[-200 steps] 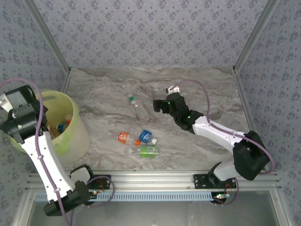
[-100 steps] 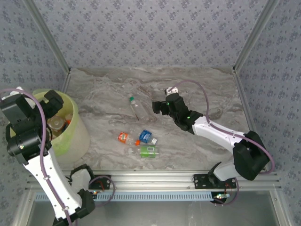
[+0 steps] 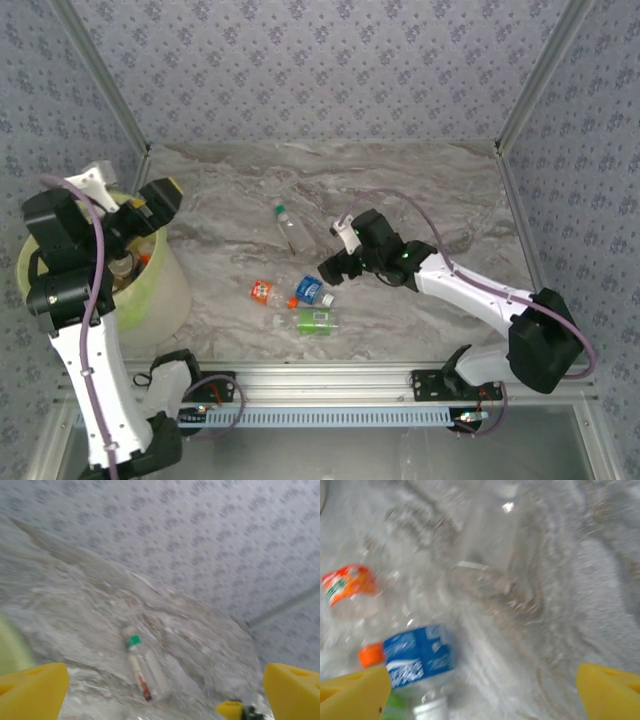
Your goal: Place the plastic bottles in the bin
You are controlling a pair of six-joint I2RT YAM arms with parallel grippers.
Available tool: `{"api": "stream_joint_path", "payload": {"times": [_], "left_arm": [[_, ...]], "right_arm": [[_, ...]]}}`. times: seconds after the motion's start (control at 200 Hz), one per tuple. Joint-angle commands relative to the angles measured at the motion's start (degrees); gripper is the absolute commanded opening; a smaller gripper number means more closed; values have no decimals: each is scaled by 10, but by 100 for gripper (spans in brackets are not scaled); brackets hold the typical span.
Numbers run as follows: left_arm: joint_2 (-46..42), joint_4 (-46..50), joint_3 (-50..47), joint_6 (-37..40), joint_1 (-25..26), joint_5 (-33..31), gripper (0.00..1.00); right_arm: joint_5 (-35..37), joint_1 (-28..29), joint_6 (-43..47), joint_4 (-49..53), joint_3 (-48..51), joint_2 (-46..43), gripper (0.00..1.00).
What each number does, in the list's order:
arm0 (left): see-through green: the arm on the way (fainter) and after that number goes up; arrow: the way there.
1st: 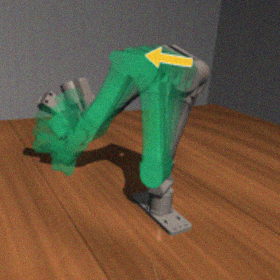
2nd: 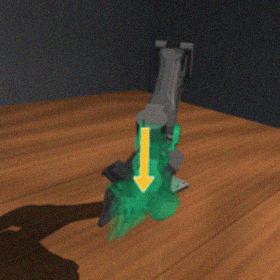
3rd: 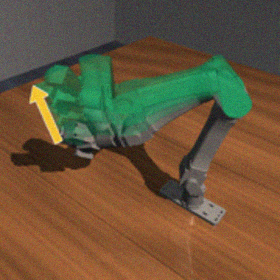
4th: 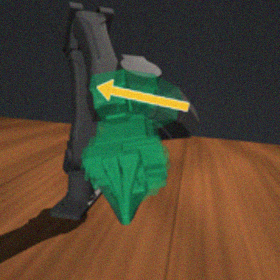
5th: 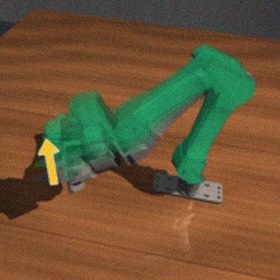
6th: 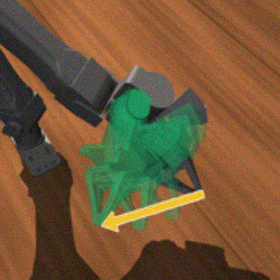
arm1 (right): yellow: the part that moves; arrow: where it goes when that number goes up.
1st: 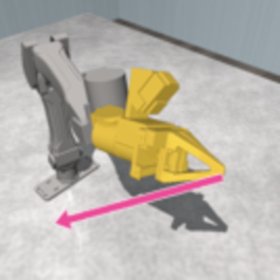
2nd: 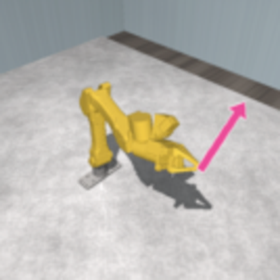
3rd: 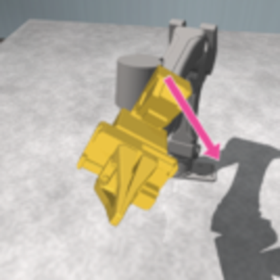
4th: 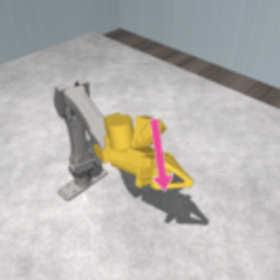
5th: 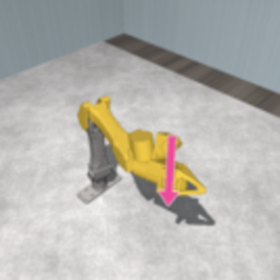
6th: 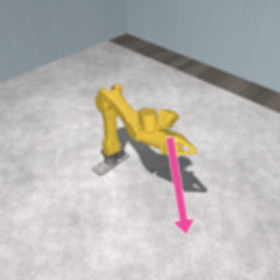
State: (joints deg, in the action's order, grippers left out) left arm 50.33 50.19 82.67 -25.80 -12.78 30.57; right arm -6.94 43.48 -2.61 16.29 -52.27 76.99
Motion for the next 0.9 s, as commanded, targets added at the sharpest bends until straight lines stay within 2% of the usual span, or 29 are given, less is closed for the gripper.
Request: {"api": "stream_joint_path", "payload": {"times": [0.0, 0.095, 0.24, 0.375, 0.505, 0.895], "left_arm": [[18, -44, -8, -8, 95, -51, 99], [43, -51, -10, 1, 180, -118, 99], [78, -84, -15, -4, 228, -138, 99], [94, -107, -18, -9, 238, -143, 99], [92, -107, -23, -6, 240, -155, 99], [85, -89, -39, 1, 240, -182, 99]], "right_arm": [[-80, 29, 90, 89, 0, -12, 96], [-72, 64, 141, 109, 9, -10, 95], [-44, 102, 197, 146, -1, 22, 95], [-25, 138, 264, 179, -25, 78, 93], [-39, 146, 305, 173, -27, 103, 92], [-20, 164, 363, 147, -31, 170, 90]]}}
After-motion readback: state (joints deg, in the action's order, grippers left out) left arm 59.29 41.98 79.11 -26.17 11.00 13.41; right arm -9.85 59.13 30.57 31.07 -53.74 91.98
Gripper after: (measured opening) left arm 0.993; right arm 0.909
